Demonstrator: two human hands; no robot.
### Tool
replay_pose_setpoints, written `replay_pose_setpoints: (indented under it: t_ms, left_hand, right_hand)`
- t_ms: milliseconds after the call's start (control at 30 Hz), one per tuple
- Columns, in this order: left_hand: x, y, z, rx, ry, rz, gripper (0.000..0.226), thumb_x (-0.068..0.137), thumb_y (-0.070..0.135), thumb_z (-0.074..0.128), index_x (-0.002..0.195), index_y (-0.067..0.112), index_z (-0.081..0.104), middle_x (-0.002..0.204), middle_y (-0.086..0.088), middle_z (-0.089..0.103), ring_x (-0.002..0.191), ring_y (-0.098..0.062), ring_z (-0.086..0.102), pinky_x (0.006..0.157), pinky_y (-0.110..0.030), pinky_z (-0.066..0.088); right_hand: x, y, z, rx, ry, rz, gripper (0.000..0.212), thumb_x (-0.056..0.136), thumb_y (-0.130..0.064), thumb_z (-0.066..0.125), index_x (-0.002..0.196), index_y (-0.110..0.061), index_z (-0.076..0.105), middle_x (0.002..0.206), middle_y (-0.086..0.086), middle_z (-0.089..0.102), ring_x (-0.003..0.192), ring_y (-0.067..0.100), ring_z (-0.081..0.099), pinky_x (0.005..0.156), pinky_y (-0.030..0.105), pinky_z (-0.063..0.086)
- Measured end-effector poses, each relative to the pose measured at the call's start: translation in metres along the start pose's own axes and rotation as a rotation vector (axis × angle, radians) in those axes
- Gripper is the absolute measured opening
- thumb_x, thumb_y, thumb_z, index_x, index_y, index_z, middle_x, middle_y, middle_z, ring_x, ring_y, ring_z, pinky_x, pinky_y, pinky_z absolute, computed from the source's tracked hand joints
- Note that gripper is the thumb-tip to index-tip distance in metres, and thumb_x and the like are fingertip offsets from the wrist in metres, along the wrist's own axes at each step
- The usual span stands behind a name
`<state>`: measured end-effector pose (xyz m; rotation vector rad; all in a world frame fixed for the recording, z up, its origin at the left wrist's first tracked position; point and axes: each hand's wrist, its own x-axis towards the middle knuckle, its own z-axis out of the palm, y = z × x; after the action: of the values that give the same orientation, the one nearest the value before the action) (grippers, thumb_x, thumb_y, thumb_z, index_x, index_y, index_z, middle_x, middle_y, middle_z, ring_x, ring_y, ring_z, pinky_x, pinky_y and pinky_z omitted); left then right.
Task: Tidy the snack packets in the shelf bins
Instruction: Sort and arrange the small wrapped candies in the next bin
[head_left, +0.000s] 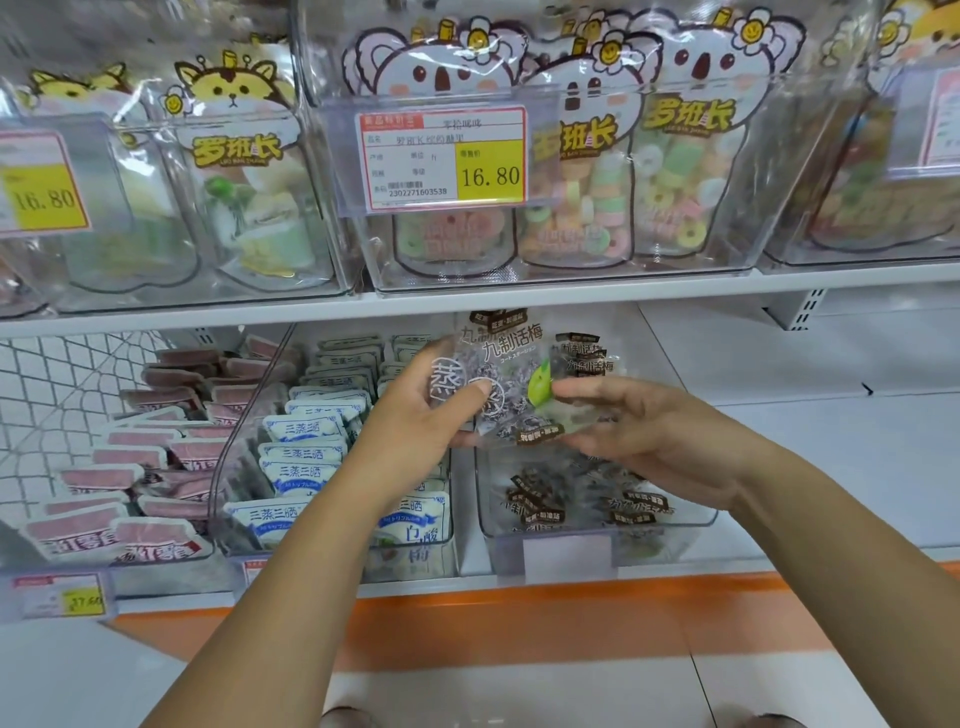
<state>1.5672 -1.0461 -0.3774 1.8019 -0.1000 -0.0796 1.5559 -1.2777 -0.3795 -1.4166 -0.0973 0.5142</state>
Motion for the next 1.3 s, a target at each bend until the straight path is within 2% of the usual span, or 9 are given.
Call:
replay_pose_setpoints:
  t_ms: [133, 267, 500, 633, 733, 900, 1000, 1200, 1300]
  left_hand:
    - [-0.002, 0.003, 0.001, 0.019, 0.004, -0.036, 0.051, 0.088, 0.039, 0.064, 0.132, 0.047, 0.040, 0.144, 0.006, 0.043, 0.075, -0.014, 0.073, 0.067, -0.015, 0.048]
    - [-0.004, 0.005, 0.001, 0.067, -0.017, -0.053, 0.055, 0.087, 0.041, 0.063, 0.133, 0.050, 0.035, 0.146, 0.009, 0.039, 0.073, -0.015, 0.073, 0.079, -0.023, 0.044]
    - [-0.006, 0.007, 0.009, 0.043, -0.073, -0.079, 0.056, 0.088, 0.040, 0.064, 0.137, 0.040, 0.037, 0.129, 0.015, 0.052, 0.076, -0.013, 0.072, 0.073, -0.015, 0.049]
    - [-0.010, 0.009, 0.014, 0.074, -0.128, -0.073, 0.093, 0.059, 0.065, 0.077, 0.137, 0.049, 0.029, 0.129, 0.019, 0.047, 0.101, 0.000, 0.057, 0.097, -0.033, 0.045]
    - [-0.012, 0.011, 0.021, 0.172, -0.074, -0.038, 0.086, 0.060, 0.044, 0.086, 0.126, 0.049, 0.031, 0.107, 0.030, 0.051, 0.090, 0.011, 0.053, 0.075, -0.014, 0.041]
    - [-0.003, 0.010, 0.018, 0.238, -0.113, -0.023, 0.086, 0.064, 0.035, 0.086, 0.130, 0.044, 0.032, 0.120, 0.014, 0.056, 0.101, -0.006, 0.059, 0.085, -0.025, 0.049]
    - [-0.001, 0.013, 0.020, 0.306, -0.161, 0.002, 0.076, 0.068, 0.032, 0.084, 0.122, 0.039, 0.031, 0.111, 0.012, 0.059, 0.093, -0.003, 0.061, 0.074, -0.018, 0.049]
    - [0.004, 0.015, 0.010, 0.425, -0.033, 0.137, 0.091, 0.061, 0.060, 0.076, 0.139, 0.043, 0.034, 0.139, 0.019, 0.041, 0.122, 0.001, 0.042, 0.105, -0.027, 0.037]
    - [0.006, 0.005, -0.003, 0.509, 0.018, 0.149, 0.085, 0.072, 0.059, 0.069, 0.145, 0.039, 0.030, 0.149, 0.016, 0.029, 0.136, -0.003, 0.027, 0.108, -0.024, 0.025]
  right_hand:
    - [-0.003, -0.007, 0.010, -0.351, 0.359, -0.112, 0.020, 0.069, -0.031, 0.077, 0.088, -0.026, 0.074, 0.078, -0.005, 0.072, 0.055, 0.013, 0.061, 0.052, 0.021, 0.046]
    - [-0.008, -0.020, 0.012, -0.287, 0.522, -0.247, 0.024, 0.075, -0.040, 0.071, 0.081, -0.017, 0.074, 0.056, -0.003, 0.063, 0.034, 0.003, 0.034, 0.035, 0.012, 0.028]
    - [0.001, -0.008, 0.027, -0.405, 0.622, -0.322, 0.032, 0.081, -0.043, 0.067, 0.077, -0.012, 0.072, 0.063, 0.005, 0.067, 0.040, 0.001, 0.045, 0.042, 0.013, 0.037]
    - [0.007, -0.002, 0.029, -0.492, 0.644, -0.312, 0.044, 0.085, -0.049, 0.061, 0.079, -0.005, 0.065, 0.057, -0.004, 0.060, 0.037, 0.001, 0.045, 0.040, 0.014, 0.036]
    - [0.009, -0.004, 0.029, -0.468, 0.568, -0.267, 0.037, 0.085, -0.049, 0.061, 0.088, -0.012, 0.057, 0.055, -0.009, 0.059, 0.036, 0.000, 0.044, 0.039, 0.017, 0.037]
    - [0.006, -0.032, -0.002, -0.521, 0.272, -0.133, 0.071, 0.062, -0.053, 0.081, 0.121, -0.045, 0.041, 0.114, -0.017, 0.060, 0.096, -0.002, 0.061, 0.071, 0.018, 0.046]
    - [0.008, -0.030, 0.001, -0.425, 0.082, -0.132, 0.084, 0.059, -0.030, 0.087, 0.131, -0.045, 0.045, 0.124, -0.016, 0.054, 0.096, -0.006, 0.060, 0.075, 0.020, 0.053]
    - [0.027, -0.027, 0.001, -0.239, 0.301, -0.261, 0.058, 0.053, -0.019, 0.083, 0.105, -0.021, 0.058, 0.102, -0.009, 0.067, 0.075, 0.028, 0.070, 0.067, 0.045, 0.060]
    - [0.042, -0.015, 0.002, -0.295, 0.485, -0.283, 0.048, 0.064, -0.014, 0.085, 0.101, -0.023, 0.056, 0.094, -0.012, 0.064, 0.069, 0.021, 0.066, 0.065, 0.047, 0.059]
